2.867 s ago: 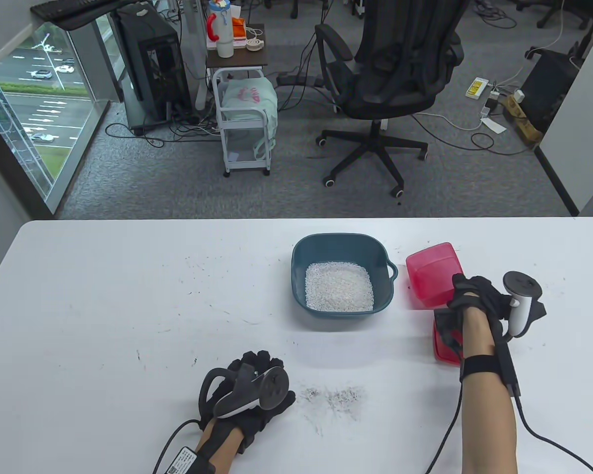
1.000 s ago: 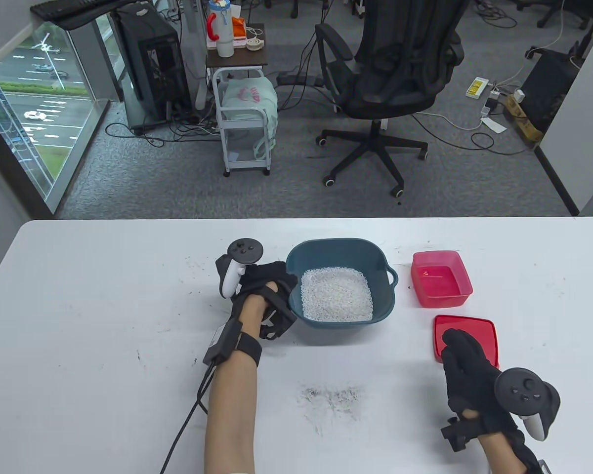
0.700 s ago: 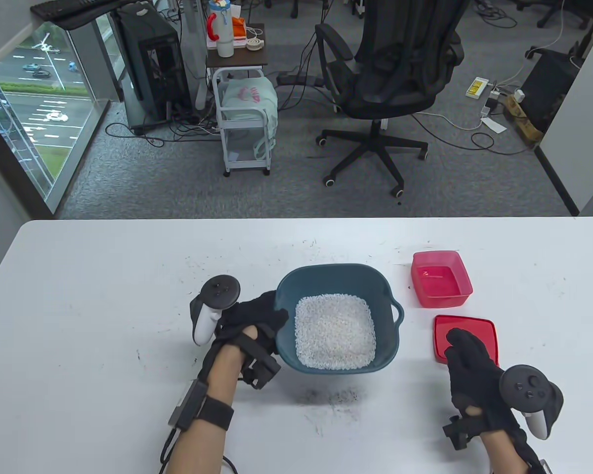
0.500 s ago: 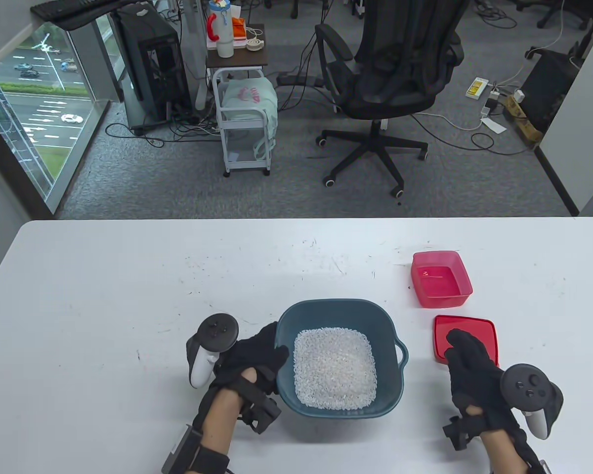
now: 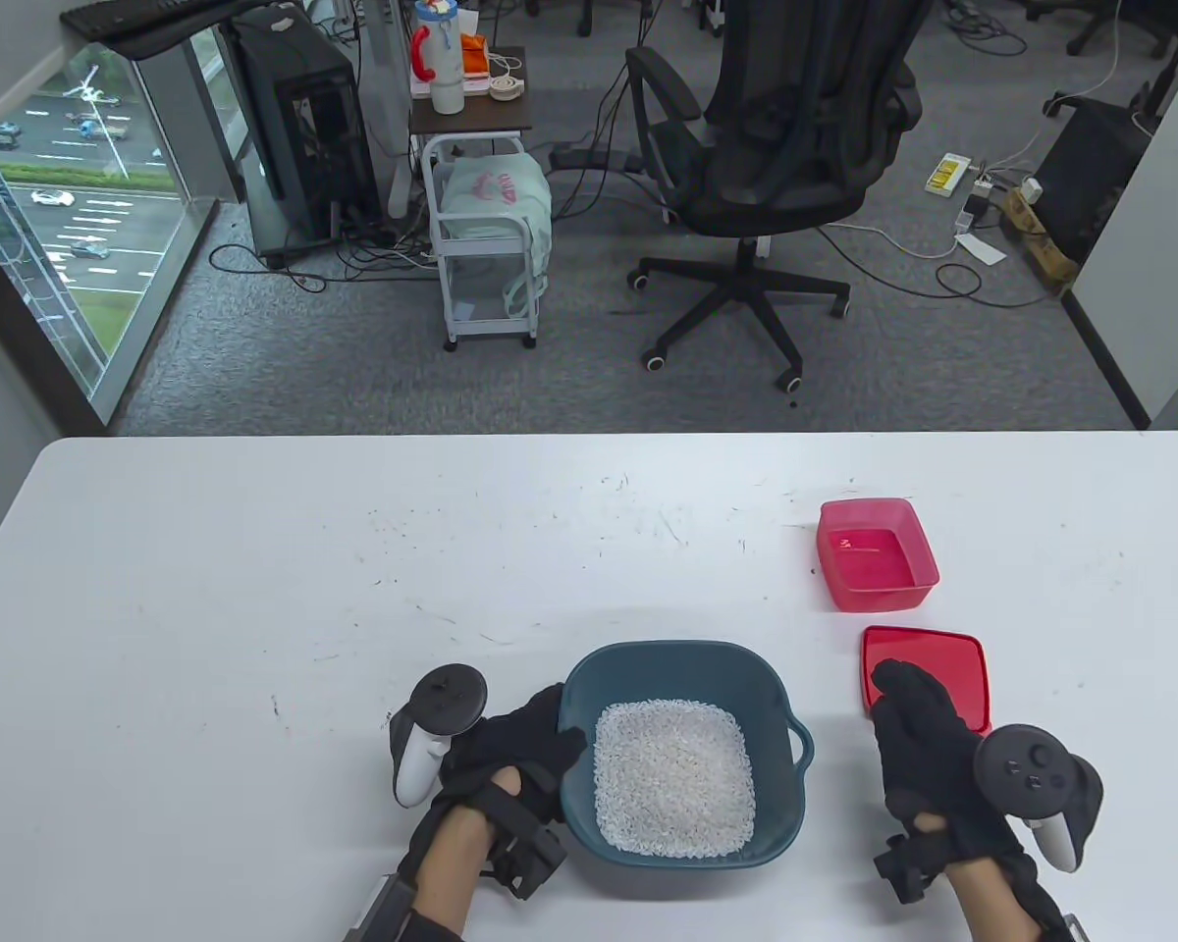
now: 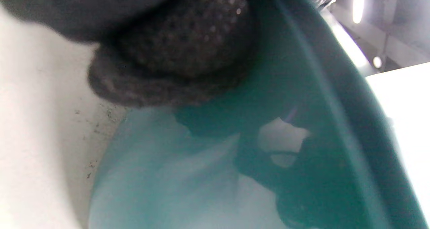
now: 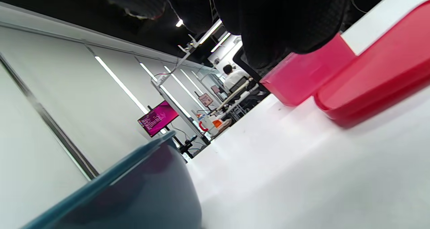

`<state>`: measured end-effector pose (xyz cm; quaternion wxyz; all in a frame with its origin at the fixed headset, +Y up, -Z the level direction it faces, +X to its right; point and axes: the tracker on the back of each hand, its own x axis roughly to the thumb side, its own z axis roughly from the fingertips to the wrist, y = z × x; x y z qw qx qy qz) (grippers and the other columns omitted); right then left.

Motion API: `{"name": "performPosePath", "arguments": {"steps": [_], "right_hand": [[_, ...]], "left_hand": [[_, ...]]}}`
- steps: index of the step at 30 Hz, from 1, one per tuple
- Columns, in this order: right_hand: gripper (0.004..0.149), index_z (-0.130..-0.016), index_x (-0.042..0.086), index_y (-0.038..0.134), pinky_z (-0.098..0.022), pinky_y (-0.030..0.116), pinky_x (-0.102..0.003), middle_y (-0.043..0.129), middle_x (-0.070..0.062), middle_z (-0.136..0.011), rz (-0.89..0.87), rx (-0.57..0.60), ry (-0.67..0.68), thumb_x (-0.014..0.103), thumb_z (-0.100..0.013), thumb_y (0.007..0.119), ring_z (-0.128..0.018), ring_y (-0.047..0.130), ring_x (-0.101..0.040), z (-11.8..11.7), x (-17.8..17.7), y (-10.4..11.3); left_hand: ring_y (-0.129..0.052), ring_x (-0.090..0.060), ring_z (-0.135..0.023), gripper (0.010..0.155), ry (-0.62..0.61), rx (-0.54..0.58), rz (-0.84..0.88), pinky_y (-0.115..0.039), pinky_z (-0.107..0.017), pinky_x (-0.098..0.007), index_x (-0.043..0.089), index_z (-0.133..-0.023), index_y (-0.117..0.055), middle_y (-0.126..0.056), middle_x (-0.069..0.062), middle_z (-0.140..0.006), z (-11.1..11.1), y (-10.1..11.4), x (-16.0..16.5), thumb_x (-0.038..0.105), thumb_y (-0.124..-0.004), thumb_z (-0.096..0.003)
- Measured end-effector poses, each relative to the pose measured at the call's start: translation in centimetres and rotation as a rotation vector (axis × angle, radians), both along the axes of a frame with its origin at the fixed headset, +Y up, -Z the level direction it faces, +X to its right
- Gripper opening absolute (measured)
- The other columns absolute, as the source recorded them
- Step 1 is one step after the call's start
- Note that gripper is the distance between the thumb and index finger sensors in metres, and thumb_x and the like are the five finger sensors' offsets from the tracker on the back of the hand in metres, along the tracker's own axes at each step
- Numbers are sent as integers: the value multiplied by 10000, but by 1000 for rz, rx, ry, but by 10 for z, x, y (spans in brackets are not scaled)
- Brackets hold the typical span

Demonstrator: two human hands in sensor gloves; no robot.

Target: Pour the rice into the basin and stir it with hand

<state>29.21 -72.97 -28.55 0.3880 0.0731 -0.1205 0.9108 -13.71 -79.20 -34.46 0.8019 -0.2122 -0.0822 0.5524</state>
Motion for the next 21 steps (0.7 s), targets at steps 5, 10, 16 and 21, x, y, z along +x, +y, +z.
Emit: {"name": "performPosePath", "arguments": {"steps": [5, 10, 16, 21], "right_hand": [[581, -936, 140, 772, -570, 715, -644, 719, -209, -986, 272, 60, 209, 364, -400, 771, -815, 849, -483, -2, -60, 33], [606, -974, 161, 724, -589, 695, -638, 717, -213, -998, 552, -318, 563, 386, -412, 757, -834, 828, -492, -34, -150, 40], [614, -982, 198, 700, -604, 644, -656, 698, -152, -1029, 822, -684, 666, 392, -402, 757, -908, 736, -463, -71, -224, 4], [620, -992, 251, 668, -627, 575, -671, 594, -69, -1077, 905, -721, 658, 397, -397, 757, -971, 605, -391, -83, -247, -17]], "left_hand": [[-1079, -168, -103, 735, 8, -9, -3, -961, -1, -236, -11, -1076, -548, -729, -353, -978, 0, 0, 0, 324, -841, -492], [-1078, -158, -114, 731, -17, -1, -27, -960, -11, -236, -14, -1078, -532, -718, -351, -984, -2, 1, 0, 312, -832, -497], [-1077, -159, -116, 727, -14, 3, -24, -959, -13, -238, -11, -1080, -535, -723, -350, -982, -1, 0, 0, 309, -833, -498], [-1078, -152, -112, 725, -7, 19, -34, -960, -8, -238, -6, -1081, -543, -731, -352, -977, 0, 0, 0, 305, -835, -495]]}}
